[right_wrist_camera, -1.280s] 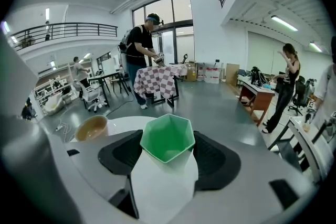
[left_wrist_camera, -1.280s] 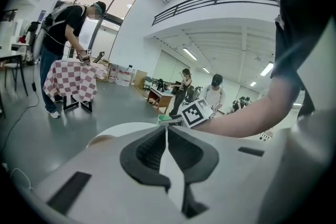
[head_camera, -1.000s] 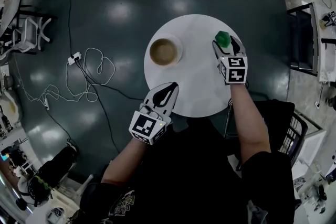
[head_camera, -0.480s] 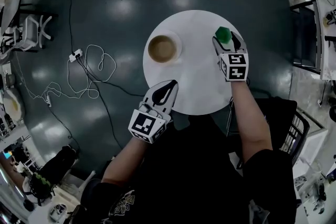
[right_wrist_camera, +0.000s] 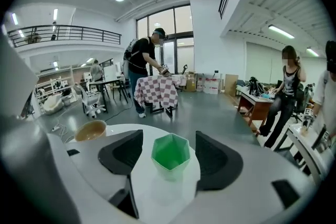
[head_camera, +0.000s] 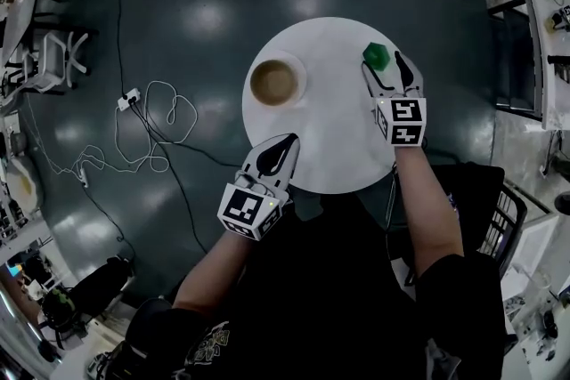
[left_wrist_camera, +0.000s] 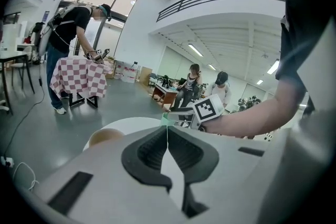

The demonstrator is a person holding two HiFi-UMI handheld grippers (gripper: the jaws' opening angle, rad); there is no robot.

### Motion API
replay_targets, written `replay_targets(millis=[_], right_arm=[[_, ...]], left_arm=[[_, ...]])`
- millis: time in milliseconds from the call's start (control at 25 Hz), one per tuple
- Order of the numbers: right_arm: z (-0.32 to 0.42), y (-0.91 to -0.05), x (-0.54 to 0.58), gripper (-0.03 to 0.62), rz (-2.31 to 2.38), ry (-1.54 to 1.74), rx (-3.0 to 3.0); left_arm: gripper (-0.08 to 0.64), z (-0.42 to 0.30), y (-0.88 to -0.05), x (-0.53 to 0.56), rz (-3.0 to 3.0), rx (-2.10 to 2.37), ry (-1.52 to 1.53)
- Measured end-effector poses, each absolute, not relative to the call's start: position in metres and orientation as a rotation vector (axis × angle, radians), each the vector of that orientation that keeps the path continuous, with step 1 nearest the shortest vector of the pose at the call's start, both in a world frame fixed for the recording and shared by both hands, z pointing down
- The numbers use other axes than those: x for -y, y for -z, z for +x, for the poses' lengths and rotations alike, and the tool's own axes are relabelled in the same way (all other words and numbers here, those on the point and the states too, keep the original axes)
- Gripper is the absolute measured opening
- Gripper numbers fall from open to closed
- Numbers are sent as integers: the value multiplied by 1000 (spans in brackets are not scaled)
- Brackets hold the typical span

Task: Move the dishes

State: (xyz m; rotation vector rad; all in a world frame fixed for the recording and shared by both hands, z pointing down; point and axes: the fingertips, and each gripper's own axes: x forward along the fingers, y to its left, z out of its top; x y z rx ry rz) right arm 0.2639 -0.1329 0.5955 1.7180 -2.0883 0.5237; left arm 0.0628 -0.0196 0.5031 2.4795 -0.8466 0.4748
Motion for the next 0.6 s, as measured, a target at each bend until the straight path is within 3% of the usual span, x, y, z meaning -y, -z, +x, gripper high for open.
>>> replay_targets(millis=[240, 400, 600], right_arm=[[238, -542, 115, 287, 1749, -403, 2174], [206, -511, 105, 40, 1748, -331, 2232], [157, -485, 89, 23, 1681, -335, 2301]], left_arm=[[6, 54, -498, 21, 2476, 885, -447], [5, 39, -488, 20, 2495, 897, -418], [5, 16, -474, 17, 2512, 921, -393]])
